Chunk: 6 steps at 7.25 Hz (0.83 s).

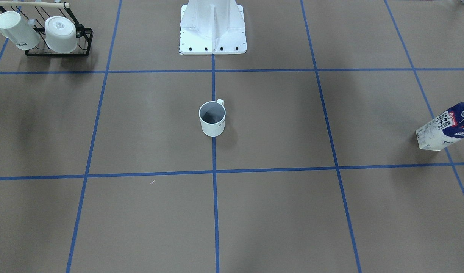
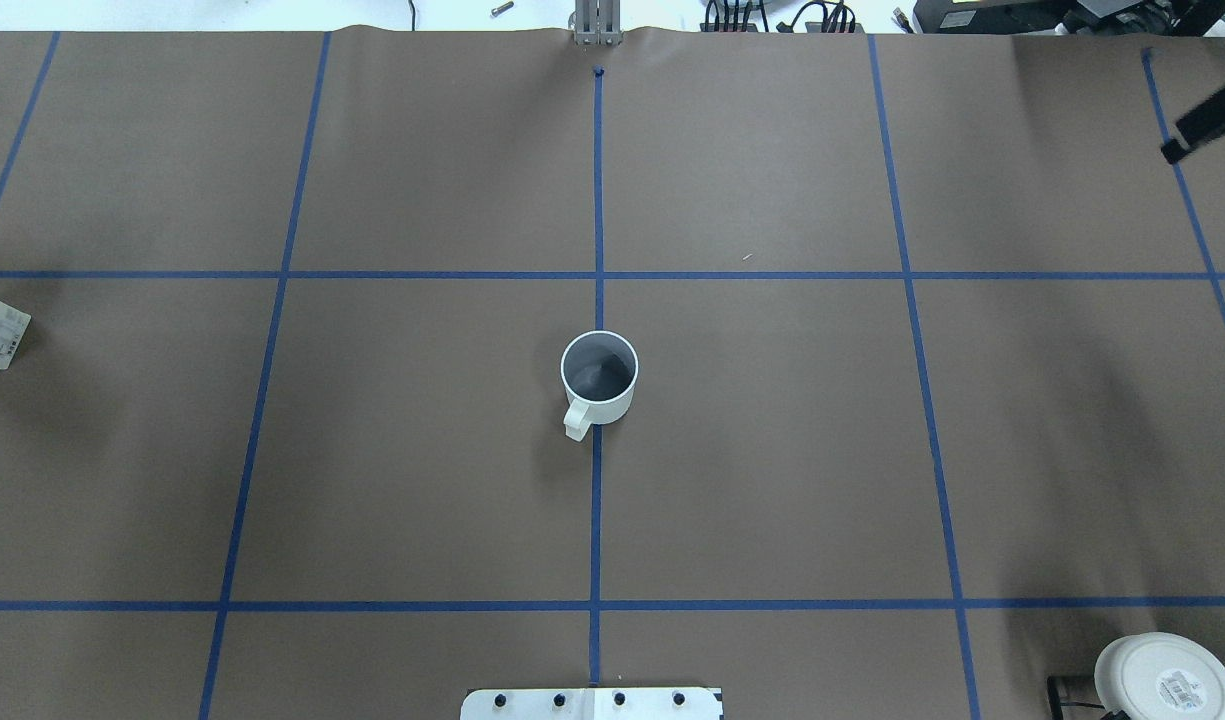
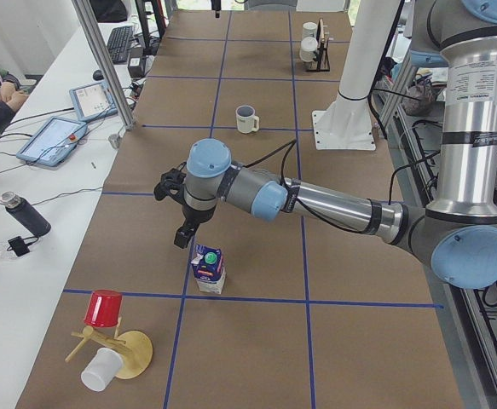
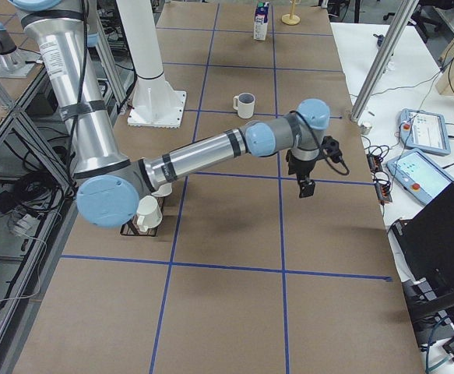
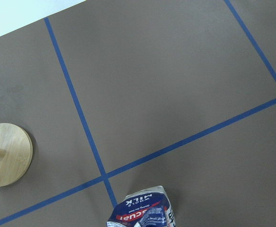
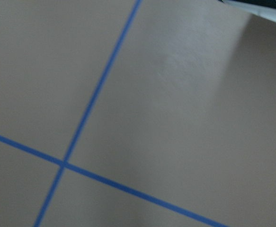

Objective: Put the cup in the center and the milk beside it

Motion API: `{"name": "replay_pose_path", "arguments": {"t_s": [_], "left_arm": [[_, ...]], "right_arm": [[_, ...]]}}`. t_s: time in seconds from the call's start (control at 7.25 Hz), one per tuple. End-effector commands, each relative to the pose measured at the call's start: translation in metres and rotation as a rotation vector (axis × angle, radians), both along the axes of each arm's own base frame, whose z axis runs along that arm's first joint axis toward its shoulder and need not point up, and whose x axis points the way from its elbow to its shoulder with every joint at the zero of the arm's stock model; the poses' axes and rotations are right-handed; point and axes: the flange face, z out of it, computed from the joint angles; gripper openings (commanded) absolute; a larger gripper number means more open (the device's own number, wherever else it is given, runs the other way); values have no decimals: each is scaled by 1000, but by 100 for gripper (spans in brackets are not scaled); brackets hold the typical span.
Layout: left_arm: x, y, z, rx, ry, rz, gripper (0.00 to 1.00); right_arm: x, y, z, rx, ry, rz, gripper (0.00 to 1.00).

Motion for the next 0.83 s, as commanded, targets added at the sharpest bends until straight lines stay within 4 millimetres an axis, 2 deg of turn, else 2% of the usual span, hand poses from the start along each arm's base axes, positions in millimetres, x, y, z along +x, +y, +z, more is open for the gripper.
{"name": "replay_pose_path", "arguments": {"t_s": [0.0,0.14,0.28,0.55,0.69], "left_arm": [[0,-1,2,7,0,0,99],[0,0,3,7,-2,-1,99],[0,2,6,1,0,0,99],[2,-2,15,-73,20,-49,99],[2,-9,31,-74,16,-51,99]], "right_arm": [[85,119,111,-198,17,124,100],[93,143,132,-211,72,114,100],[103,144,132,-175,190,98,100],[102,141,129,-171,193,95,100],[102,140,128,-168,189,95,100]]}}
